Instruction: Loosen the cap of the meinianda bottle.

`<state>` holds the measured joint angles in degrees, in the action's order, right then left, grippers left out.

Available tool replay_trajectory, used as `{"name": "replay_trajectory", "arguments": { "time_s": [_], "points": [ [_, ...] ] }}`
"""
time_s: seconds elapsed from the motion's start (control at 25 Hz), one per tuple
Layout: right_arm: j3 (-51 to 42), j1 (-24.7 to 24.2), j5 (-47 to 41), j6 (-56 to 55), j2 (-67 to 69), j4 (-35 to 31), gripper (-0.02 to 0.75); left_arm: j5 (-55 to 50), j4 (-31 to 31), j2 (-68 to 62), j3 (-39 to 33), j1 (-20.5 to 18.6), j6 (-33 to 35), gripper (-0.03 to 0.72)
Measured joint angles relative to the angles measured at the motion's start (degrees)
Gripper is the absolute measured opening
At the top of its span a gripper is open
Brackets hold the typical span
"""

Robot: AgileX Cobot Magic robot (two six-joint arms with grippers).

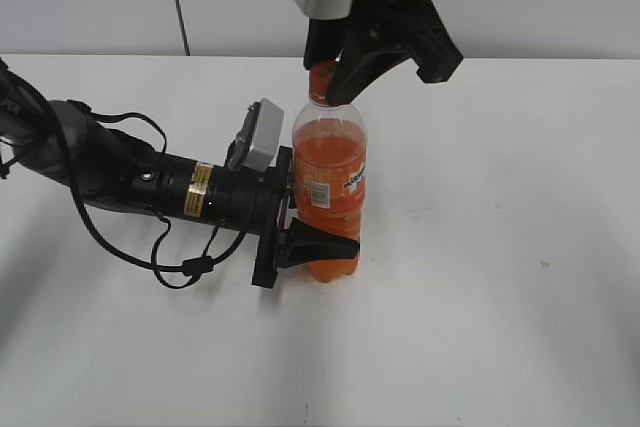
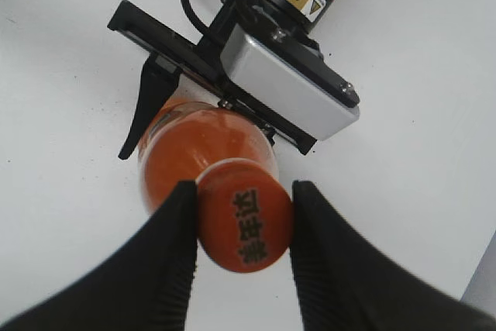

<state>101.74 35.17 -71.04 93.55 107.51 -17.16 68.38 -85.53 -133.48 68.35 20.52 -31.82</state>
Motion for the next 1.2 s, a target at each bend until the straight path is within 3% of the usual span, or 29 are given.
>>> {"name": "replay_trajectory", "arguments": {
  "time_s": [1.2],
  "points": [
    [0.0,0.0,0.34,-5.04,0.0,-0.05,0.328,0.08,0.05,0.0,0.0,-0.05,-0.43,0.401]
  ]
}}
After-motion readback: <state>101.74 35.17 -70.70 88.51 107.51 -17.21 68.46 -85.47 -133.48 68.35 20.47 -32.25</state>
